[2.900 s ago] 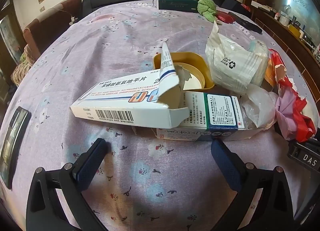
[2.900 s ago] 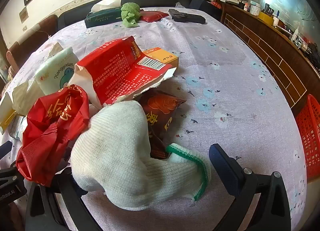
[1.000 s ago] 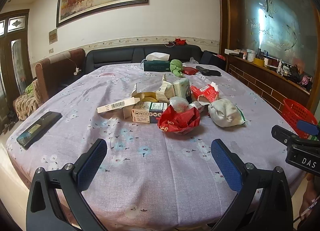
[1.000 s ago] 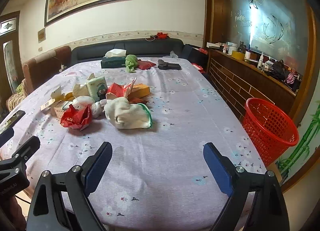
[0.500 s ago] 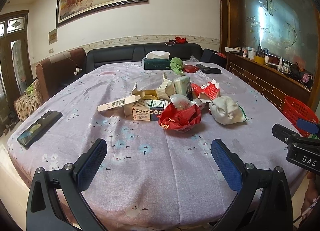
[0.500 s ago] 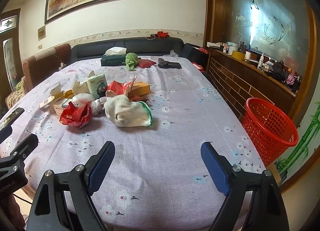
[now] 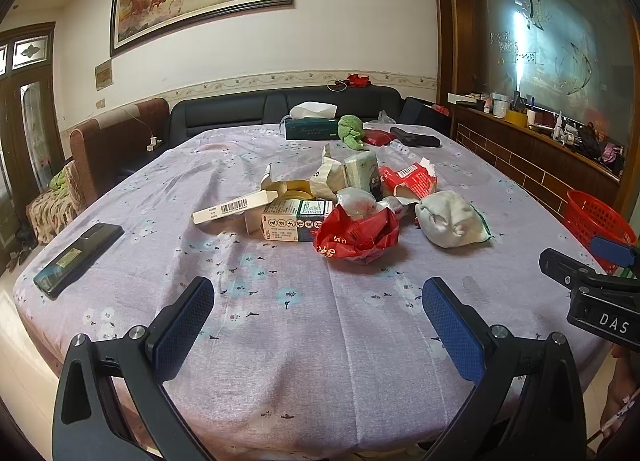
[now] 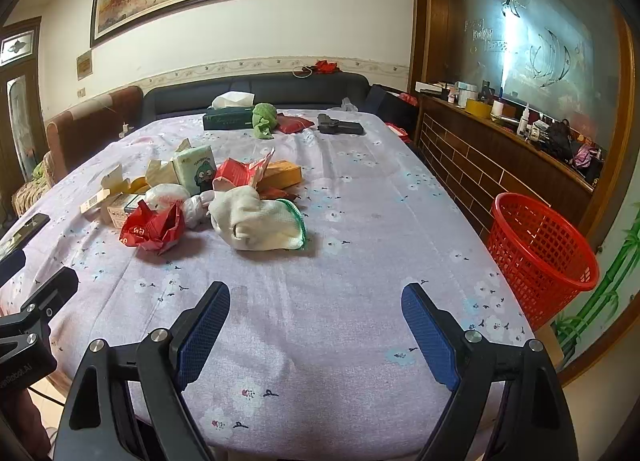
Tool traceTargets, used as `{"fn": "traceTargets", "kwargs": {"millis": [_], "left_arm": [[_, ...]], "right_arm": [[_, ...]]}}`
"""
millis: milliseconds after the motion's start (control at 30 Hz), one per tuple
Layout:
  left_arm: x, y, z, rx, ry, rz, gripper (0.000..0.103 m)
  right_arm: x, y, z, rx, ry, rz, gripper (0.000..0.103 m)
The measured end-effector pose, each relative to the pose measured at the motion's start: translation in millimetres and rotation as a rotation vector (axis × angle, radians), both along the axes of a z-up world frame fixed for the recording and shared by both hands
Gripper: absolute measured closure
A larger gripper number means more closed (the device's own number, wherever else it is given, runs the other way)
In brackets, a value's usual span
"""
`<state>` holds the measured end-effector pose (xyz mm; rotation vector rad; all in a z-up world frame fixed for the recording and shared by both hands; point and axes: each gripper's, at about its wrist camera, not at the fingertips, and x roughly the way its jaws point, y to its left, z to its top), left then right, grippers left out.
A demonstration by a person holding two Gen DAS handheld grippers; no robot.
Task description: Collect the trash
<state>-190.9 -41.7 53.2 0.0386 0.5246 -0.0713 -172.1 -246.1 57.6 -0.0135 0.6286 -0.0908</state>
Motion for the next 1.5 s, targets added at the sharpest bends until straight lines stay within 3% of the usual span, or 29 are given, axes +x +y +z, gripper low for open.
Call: {"fn": "traceTargets", "kwargs": {"millis": [367, 600, 700, 800, 933, 1100, 1133, 1167, 1300, 1500], "left_arm": [[9.5, 2.8, 0.3, -0.004, 0.031, -0.024, 0.000], [61.8, 17.8, -1.6, -0.063, 0.154, -0.069, 0.002], [87.9, 12.6, -7.6, -0.099, 0.224, -0.112, 0.016], [113.4, 0.1, -18.1, -0.109, 0.311, -0.153, 0.017], [137.3, -7.9, -30.5, -0.126, 0.366, -0.140, 0.019], [146.0, -25.1, -40.5, -0.096, 0.394, -0.177, 0.052], [144.1, -29.1, -40.5, -0.083, 0.386, -0.192, 0.068], [142.4, -31.5, -41.3, -0.088, 0.393, -0.210, 0.073], [133.9, -29.5, -38.2, -0.090, 0.365, -0.220, 0.076], [124.4, -10.3, -31.1, -0.155, 0.357, -0.231, 0.076]], "right_arm": [[2.7, -1.7, -3.3, 0.018, 0.016, 0.011, 0.013], [14.3, -14.4, -4.9, 0.119, 0.053, 0.065, 0.019], [17.9, -17.8, -5.5, 0.127, 0.057, 0.065, 0.019], [20.7, -22.4, -4.7, 0.134, 0.057, 0.065, 0.019], [24.6, -30.9, -2.4, 0.156, 0.056, 0.072, 0.019], [34.9, -37.2, -1.2, 0.191, 0.069, 0.105, 0.019], [37.7, -37.8, -1.3, 0.201, 0.071, 0.111, 0.019], [42.2, -38.5, -1.3, 0.211, 0.074, 0.122, 0.019], [64.5, -42.0, -2.8, 0.255, 0.089, 0.163, 0.019], [107.7, -38.2, -10.0, 0.366, 0.158, 0.255, 0.019]]}}
